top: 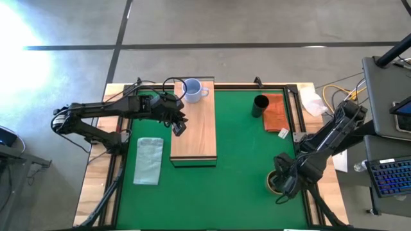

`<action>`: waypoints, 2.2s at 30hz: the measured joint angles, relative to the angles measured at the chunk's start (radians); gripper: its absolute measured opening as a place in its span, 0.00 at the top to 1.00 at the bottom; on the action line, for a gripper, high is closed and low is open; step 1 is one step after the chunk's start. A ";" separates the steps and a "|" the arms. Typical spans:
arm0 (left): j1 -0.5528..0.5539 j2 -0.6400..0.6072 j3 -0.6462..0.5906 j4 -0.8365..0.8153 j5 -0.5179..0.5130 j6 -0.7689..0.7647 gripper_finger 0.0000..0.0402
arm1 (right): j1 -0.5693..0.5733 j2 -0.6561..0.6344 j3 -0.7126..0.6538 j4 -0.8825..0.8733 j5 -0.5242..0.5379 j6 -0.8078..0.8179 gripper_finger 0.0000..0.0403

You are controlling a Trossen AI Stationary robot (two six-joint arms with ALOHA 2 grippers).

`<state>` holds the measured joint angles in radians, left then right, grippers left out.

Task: Stack small to large cups/mugs on shelf
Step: Put the green mug on the shelf

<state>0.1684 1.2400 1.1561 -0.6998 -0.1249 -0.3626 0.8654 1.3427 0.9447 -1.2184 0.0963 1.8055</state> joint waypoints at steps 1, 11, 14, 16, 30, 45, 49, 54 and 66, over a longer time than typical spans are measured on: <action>0.000 0.000 0.000 0.000 0.000 0.000 0.71 | 0.000 -0.007 0.000 0.004 -0.003 0.002 0.57; 0.002 0.000 0.014 0.004 0.019 0.002 0.71 | 0.000 -0.023 -0.023 0.029 -0.018 0.047 0.72; 0.002 0.000 0.025 0.006 0.019 0.002 0.71 | 0.000 -0.012 -0.036 0.064 -0.025 0.048 0.75; 0.003 0.000 0.031 0.012 0.019 0.002 0.71 | 0.000 -0.012 -0.046 0.102 -0.027 0.026 0.77; 0.009 0.000 0.000 -0.002 0.014 -0.032 0.71 | -0.128 -0.012 -0.024 0.104 -0.048 -0.312 0.93; -0.014 -0.001 -0.001 -0.076 0.016 -0.051 0.71 | -0.518 -0.098 0.263 0.044 0.142 -0.856 0.93; -0.022 -0.002 -0.001 -0.076 0.015 -0.051 0.71 | -0.660 -0.068 0.416 0.051 0.143 -1.037 0.93; -0.055 -0.027 0.001 -0.079 -0.026 -0.053 0.71 | -0.809 0.060 0.640 0.047 0.117 -1.240 0.93; -0.100 -0.198 0.002 -0.137 -0.244 -0.102 0.71 | -0.968 0.525 1.229 -0.023 -0.072 -1.521 0.93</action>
<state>0.0685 1.0423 1.1576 -0.8373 -0.3692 -0.4649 -0.1022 1.8678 2.1739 -1.2410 0.0239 0.2846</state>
